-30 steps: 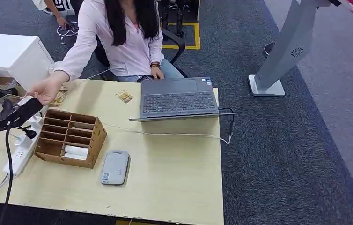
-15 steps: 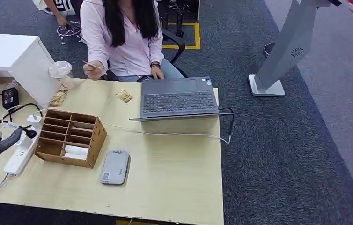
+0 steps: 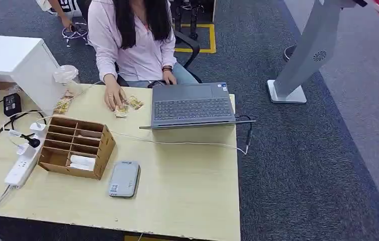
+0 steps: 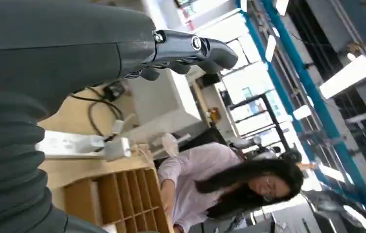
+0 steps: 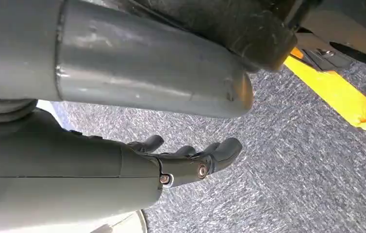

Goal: Pass the card to the sensor for recognition and then transmit it.

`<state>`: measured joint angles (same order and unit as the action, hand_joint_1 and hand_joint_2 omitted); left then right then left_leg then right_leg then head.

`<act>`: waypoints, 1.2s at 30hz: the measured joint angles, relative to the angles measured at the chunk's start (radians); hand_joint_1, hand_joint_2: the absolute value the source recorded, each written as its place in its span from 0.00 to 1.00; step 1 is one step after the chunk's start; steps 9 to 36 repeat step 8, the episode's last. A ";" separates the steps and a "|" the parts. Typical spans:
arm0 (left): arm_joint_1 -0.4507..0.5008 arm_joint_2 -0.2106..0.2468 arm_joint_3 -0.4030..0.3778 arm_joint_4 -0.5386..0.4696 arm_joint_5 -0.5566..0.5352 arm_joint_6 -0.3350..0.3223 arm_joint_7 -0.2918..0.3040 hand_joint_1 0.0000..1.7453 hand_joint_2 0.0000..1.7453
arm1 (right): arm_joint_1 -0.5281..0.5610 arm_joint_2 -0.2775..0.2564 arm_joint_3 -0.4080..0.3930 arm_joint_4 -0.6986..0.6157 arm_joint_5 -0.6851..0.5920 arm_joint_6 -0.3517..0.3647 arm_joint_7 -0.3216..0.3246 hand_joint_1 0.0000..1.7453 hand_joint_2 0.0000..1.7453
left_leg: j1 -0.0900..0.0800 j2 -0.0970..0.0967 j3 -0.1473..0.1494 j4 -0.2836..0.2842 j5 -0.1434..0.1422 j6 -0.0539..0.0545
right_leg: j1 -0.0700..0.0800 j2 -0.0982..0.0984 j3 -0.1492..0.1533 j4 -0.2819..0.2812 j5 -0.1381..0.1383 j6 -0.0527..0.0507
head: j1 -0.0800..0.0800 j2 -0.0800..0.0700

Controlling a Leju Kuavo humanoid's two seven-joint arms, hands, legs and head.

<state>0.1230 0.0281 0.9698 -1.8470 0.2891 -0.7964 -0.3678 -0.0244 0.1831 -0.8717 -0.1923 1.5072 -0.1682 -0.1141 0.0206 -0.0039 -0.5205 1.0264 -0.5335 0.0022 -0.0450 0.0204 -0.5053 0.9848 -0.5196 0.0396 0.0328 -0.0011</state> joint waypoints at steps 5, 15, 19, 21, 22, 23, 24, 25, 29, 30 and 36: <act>-0.061 -0.080 0.372 0.342 0.218 0.022 0.101 0.00 1.00 | 0.004 0.006 -0.023 0.000 -0.014 -0.019 0.008 0.00 0.00 | 0.000 0.001 0.002 0.000 0.000 0.000 | 0.000 0.001 -0.001 0.000 0.000 0.000 | -0.008 0.000; -0.072 -0.117 0.460 0.493 0.192 0.019 0.045 0.00 0.00 | 0.001 0.009 -0.035 0.000 -0.017 -0.024 0.010 0.00 0.00 | 0.000 -0.003 0.001 0.000 0.001 0.000 | 0.000 -0.003 0.001 0.000 0.000 0.000 | -0.003 0.000; -0.072 -0.117 0.460 0.493 0.192 0.019 0.045 0.00 0.00 | 0.001 0.009 -0.035 0.000 -0.017 -0.024 0.010 0.00 0.00 | 0.000 -0.003 0.001 0.000 0.001 0.000 | 0.000 -0.003 0.001 0.000 0.000 0.000 | -0.003 0.000; -0.072 -0.117 0.460 0.493 0.192 0.019 0.045 0.00 0.00 | 0.001 0.009 -0.035 0.000 -0.017 -0.024 0.010 0.00 0.00 | 0.000 -0.003 0.001 0.000 0.001 0.000 | 0.000 -0.003 0.001 0.000 0.000 0.000 | -0.003 0.000; -0.072 -0.117 0.460 0.493 0.192 0.019 0.045 0.00 0.00 | 0.001 0.009 -0.035 0.000 -0.017 -0.024 0.010 0.00 0.00 | 0.000 -0.003 0.001 0.000 0.001 0.000 | 0.000 -0.003 0.001 0.000 0.000 0.000 | -0.003 0.000; -0.072 -0.117 0.460 0.493 0.192 0.019 0.045 0.00 0.00 | 0.001 0.009 -0.035 0.000 -0.017 -0.024 0.010 0.00 0.00 | 0.000 -0.003 0.001 0.000 0.001 0.000 | 0.000 -0.003 0.001 0.000 0.000 0.000 | -0.003 0.000; -0.072 -0.117 0.460 0.493 0.192 0.019 0.045 0.00 0.00 | 0.001 0.009 -0.035 0.000 -0.017 -0.024 0.010 0.00 0.00 | 0.000 -0.003 0.001 0.000 0.001 0.000 | 0.000 -0.003 0.001 0.000 0.000 0.000 | -0.003 0.000; -0.072 -0.117 0.460 0.493 0.192 0.019 0.045 0.00 0.00 | 0.001 0.009 -0.035 0.000 -0.017 -0.024 0.010 0.00 0.00 | 0.000 -0.003 0.001 0.000 0.001 0.000 | 0.000 -0.003 0.001 0.000 0.000 0.000 | -0.003 0.000; -0.072 -0.117 0.460 0.493 0.192 0.019 0.045 0.00 0.00 | 0.001 0.009 -0.035 0.000 -0.017 -0.024 0.010 0.00 0.00 | 0.000 -0.003 0.001 0.000 0.001 0.000 | 0.000 -0.003 0.001 0.000 0.000 0.000 | -0.003 0.000; -0.072 -0.117 0.460 0.493 0.192 0.019 0.045 0.00 0.00 | 0.001 0.009 -0.035 0.000 -0.017 -0.024 0.010 0.00 0.00 | 0.000 -0.003 0.001 0.000 0.001 0.000 | 0.000 -0.003 0.001 0.000 0.000 0.000 | -0.003 0.000; -0.072 -0.117 0.460 0.493 0.192 0.019 0.045 0.00 0.00 | 0.001 0.009 -0.035 0.000 -0.017 -0.024 0.010 0.00 0.00 | 0.000 -0.003 0.001 0.000 0.001 0.000 | 0.000 -0.003 0.001 0.000 0.000 0.000 | -0.003 0.000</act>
